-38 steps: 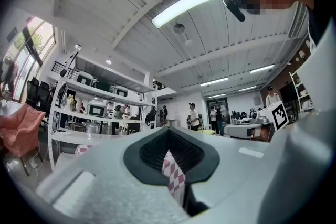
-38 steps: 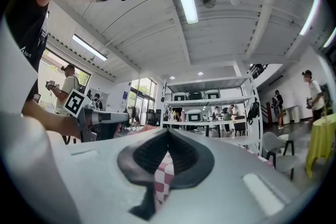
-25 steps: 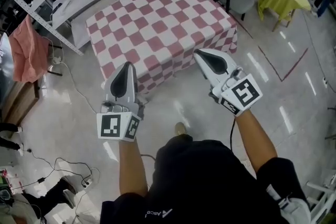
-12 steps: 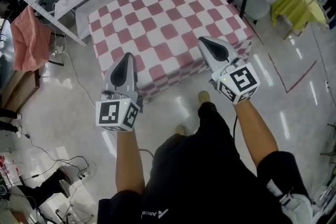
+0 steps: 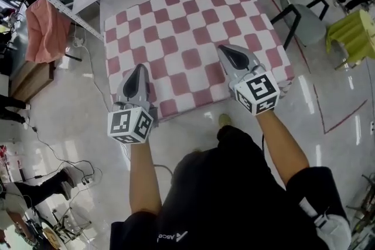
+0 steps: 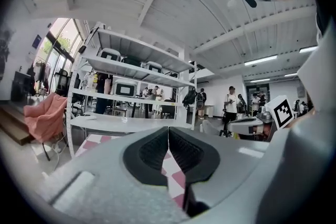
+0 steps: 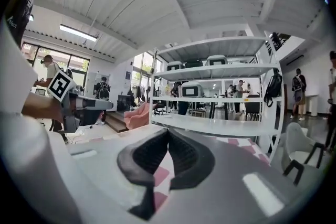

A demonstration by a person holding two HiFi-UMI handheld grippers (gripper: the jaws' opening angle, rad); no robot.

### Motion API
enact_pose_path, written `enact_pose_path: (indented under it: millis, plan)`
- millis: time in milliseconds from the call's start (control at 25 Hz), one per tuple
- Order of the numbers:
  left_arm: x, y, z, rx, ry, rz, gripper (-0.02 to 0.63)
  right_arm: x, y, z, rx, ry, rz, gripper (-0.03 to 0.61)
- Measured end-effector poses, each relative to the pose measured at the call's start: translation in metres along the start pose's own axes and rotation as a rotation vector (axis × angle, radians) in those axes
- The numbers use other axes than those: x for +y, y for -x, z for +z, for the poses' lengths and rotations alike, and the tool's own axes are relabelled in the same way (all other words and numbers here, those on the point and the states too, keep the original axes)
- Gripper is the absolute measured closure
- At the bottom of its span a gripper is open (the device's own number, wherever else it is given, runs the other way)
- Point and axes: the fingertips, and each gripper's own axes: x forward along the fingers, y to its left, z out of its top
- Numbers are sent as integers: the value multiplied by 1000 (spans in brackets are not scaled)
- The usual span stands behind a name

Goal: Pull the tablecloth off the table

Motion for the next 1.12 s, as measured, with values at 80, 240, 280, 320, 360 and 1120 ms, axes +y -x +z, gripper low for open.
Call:
enact_pose_path:
  millis: [80, 240, 280, 320, 360, 1120]
  plan:
    - [-1, -21, -8, 32, 13, 51, 601, -21, -15, -9, 28, -1, 35, 577]
    - [-2, -73, -22, 91, 41, 133, 595, -70, -46, -28, 92, -17, 69, 577]
    - [-1, -82, -26, 105, 49, 150, 567, -78, -53, -34, 112, -25, 76, 528]
    - [1, -89, -31, 123, 55, 165, 519, -84, -59, -40, 133, -35, 82, 480]
    - [3, -94, -36, 144, 58, 177, 506, -88, -64, -46, 155, -45, 85, 474]
    - [96, -148, -186, 704, 117, 290, 328, -163, -128, -190, 639, -160, -92, 224]
